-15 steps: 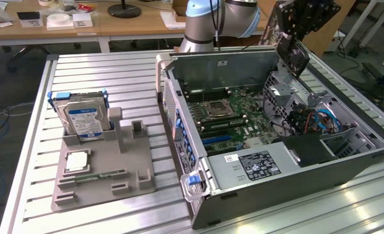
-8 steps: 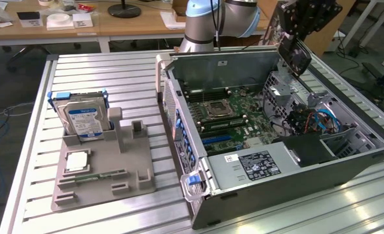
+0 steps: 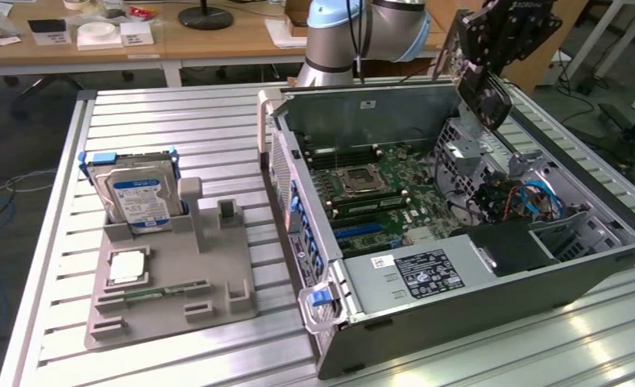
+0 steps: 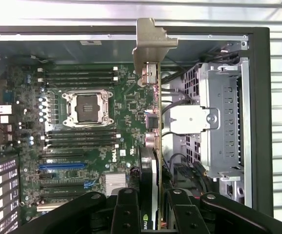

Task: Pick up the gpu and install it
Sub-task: 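Pick up the gpu and move the gpu toward the slot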

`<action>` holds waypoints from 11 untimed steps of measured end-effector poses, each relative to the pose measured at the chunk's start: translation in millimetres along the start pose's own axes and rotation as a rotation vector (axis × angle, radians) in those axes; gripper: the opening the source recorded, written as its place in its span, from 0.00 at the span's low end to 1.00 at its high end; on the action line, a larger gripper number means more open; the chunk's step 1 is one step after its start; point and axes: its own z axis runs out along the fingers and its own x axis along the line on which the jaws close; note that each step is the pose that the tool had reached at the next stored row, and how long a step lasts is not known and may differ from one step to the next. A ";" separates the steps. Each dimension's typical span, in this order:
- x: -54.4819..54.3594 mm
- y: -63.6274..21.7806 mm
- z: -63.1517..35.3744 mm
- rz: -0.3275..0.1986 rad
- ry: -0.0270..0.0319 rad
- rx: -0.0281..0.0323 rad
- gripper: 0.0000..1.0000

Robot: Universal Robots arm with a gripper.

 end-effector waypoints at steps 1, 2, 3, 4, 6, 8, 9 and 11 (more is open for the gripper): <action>0.0 0.0 0.6 0.000 0.0000 0.0001 0.27; 0.1 -0.1 0.7 0.000 0.0000 0.0001 0.27; 0.1 -0.1 0.7 0.000 0.0000 0.0001 0.27; 0.1 -0.1 0.7 0.000 0.0000 0.0002 0.27; 0.1 -0.1 0.8 0.000 0.0000 0.0001 0.27; -0.3 -0.1 1.7 0.000 0.0000 -0.0002 0.27; -0.6 -0.2 2.4 0.000 0.0000 -0.0001 0.27; -0.6 -0.2 3.2 0.000 0.0000 0.0001 0.27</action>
